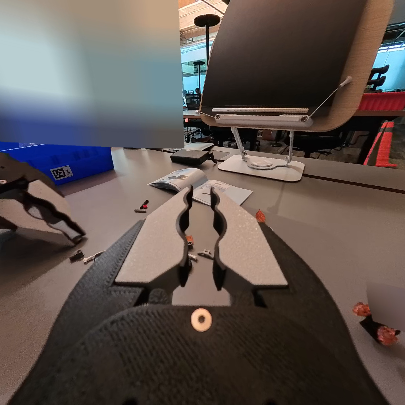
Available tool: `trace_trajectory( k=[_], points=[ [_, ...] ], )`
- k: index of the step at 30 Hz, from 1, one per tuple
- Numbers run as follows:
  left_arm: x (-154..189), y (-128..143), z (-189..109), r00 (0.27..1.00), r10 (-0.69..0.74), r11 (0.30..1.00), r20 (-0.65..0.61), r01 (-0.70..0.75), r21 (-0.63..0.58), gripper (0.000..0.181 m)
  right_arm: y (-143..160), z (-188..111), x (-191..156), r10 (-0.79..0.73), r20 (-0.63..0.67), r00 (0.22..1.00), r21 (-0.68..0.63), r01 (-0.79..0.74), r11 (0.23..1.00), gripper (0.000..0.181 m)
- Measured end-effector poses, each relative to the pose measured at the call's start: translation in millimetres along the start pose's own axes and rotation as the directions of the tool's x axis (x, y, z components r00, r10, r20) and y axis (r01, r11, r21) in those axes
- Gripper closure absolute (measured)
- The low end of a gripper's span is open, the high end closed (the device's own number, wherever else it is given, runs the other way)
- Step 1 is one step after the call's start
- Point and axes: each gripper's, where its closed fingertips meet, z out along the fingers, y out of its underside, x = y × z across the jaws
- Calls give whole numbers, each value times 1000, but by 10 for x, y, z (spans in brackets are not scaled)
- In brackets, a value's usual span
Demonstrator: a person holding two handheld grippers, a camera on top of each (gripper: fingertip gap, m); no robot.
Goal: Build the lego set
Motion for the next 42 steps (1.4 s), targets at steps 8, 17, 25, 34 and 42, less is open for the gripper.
trace_trajectory(
  k=[8,17,25,34,42],
  points=[
    [-390,-414,285,995,20,999,93,-23,32,167,-19,-6,2,6,0,1000,8,-6,1000,168],
    [-438,-482,112,979,-194,968,66,180,174,165,-40,-26,23,21,-1,1000,22,-21,1000,167],
    [-439,-397,66,970,-231,953,82,208,222,163,-20,-14,9,9,3,1000,6,-9,1000,167],
    [-494,-512,-69,972,-208,927,112,160,341,162,-17,-16,-8,-15,3,1000,2,15,1000,167],
    [-456,-486,-4,977,-171,947,128,127,294,158,-21,-26,2,-18,-1,1000,3,18,1000,167]
  ],
)
